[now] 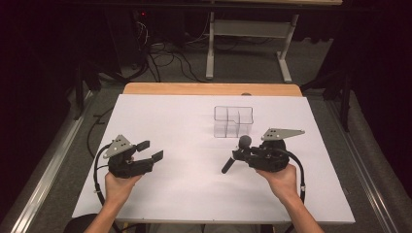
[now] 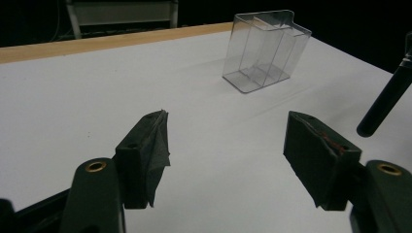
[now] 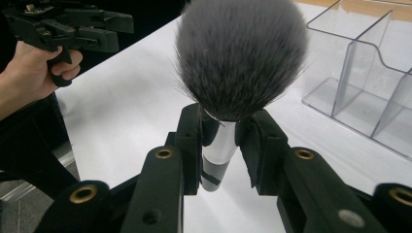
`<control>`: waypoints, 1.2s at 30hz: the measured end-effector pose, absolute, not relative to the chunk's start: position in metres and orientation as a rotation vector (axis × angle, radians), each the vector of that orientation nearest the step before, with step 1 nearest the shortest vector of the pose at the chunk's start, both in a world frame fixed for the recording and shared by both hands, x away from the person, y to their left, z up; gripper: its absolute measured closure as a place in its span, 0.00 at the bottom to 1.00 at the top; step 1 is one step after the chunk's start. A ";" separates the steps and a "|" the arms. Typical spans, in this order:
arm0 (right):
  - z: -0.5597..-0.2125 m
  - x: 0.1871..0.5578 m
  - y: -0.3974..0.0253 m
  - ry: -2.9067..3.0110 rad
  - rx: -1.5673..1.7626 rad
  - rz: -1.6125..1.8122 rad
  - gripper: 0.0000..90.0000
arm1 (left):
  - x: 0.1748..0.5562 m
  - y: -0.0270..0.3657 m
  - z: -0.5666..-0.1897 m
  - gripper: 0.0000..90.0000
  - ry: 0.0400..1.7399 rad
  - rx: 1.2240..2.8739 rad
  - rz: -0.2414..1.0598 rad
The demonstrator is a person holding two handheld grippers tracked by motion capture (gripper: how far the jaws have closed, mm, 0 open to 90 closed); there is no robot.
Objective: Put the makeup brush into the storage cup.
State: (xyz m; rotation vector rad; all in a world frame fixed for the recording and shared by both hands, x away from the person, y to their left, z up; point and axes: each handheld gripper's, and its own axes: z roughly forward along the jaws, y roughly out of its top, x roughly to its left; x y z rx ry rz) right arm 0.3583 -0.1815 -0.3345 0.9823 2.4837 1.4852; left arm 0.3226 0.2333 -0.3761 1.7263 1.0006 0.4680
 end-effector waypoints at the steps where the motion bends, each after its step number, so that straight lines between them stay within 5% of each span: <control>1: -0.334 0.359 -0.182 2.485 0.978 1.481 0.81 | 0.323 0.234 -0.377 0.37 1.007 1.727 0.475; 36: -0.313 0.375 -0.196 2.462 1.015 1.357 0.80 | 0.328 0.234 -0.392 0.35 1.075 1.722 0.506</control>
